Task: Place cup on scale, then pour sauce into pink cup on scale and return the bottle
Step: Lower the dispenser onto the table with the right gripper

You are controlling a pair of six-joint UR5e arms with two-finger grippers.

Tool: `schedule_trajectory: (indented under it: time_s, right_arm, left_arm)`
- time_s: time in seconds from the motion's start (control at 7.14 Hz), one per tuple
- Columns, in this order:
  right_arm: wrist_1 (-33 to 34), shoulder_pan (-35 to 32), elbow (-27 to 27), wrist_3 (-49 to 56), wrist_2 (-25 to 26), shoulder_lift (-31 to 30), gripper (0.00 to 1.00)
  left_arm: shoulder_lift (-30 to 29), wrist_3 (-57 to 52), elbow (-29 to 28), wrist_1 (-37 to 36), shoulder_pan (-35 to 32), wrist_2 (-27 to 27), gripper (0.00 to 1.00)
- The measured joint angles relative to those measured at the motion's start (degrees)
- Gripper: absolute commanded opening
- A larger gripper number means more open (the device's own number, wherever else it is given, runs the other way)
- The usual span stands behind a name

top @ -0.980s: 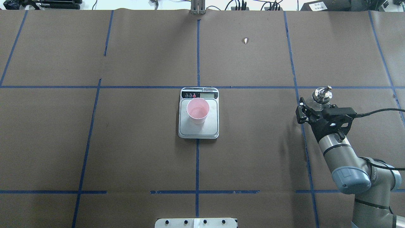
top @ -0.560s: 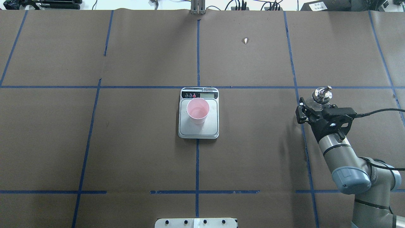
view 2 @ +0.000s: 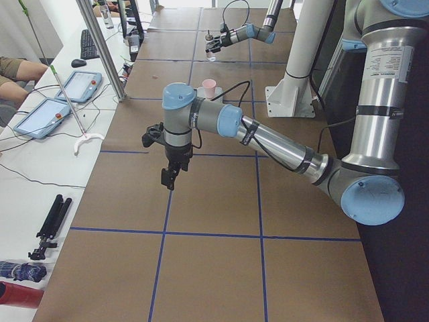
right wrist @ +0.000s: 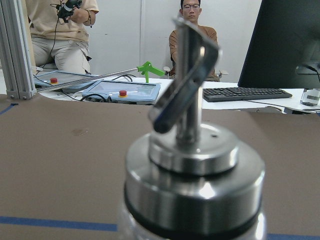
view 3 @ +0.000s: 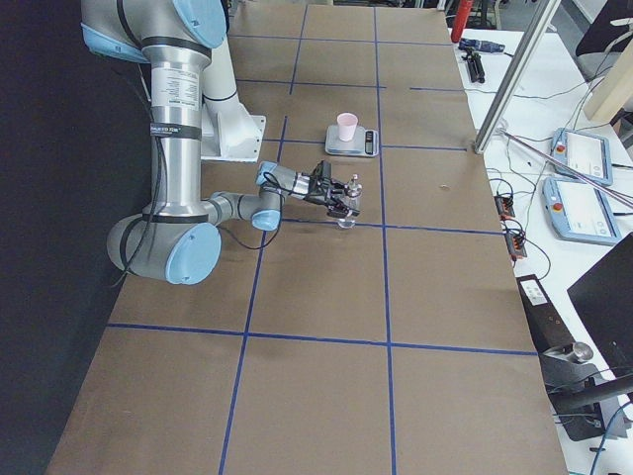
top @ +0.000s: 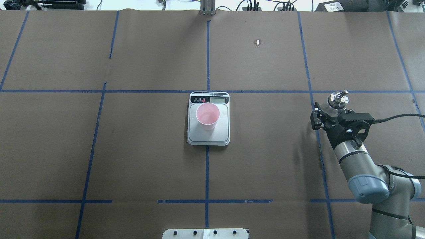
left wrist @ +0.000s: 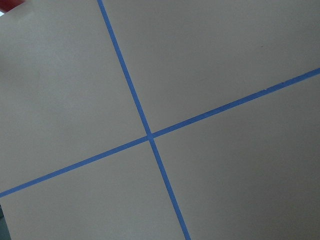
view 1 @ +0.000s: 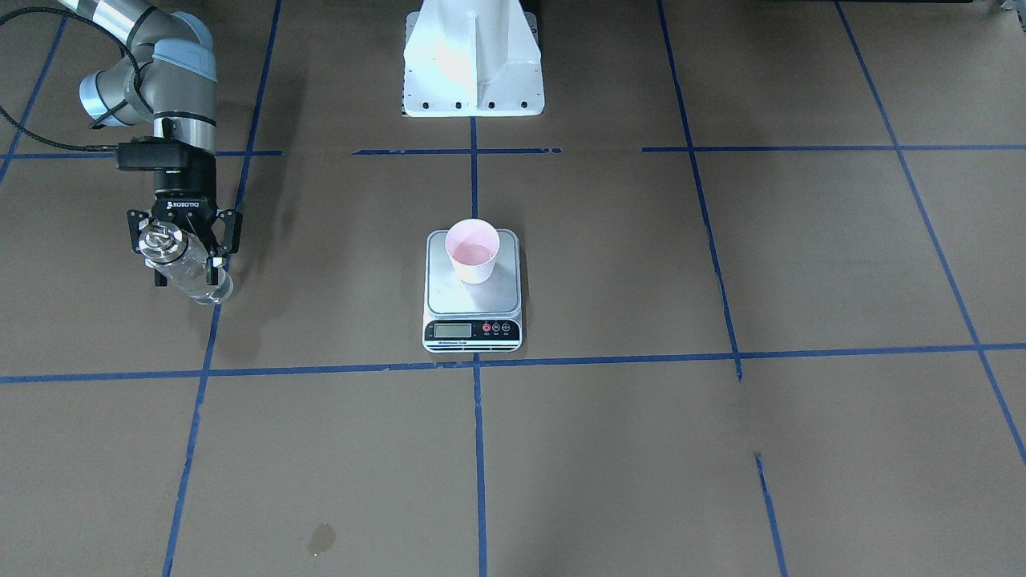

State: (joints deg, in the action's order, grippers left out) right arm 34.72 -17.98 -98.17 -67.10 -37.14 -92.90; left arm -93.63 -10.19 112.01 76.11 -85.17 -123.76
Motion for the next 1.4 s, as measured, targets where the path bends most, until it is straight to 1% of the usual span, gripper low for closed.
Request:
schedule_trajectory:
  time_s: [1.12,1.4]
  right_arm:
    - [-0.1,0.9,-1.0,0.1,0.3,-0.8,1.0]
    - [-0.1,2.8,-3.1,0.1,1.2,-3.1,1.0]
  left_arm:
    - [-0.4,0.0,-0.2,-0.1,-0.1,0.1,1.0]
    - [-0.4,0.0,-0.1,-0.1,-0.1,0.1,1.0]
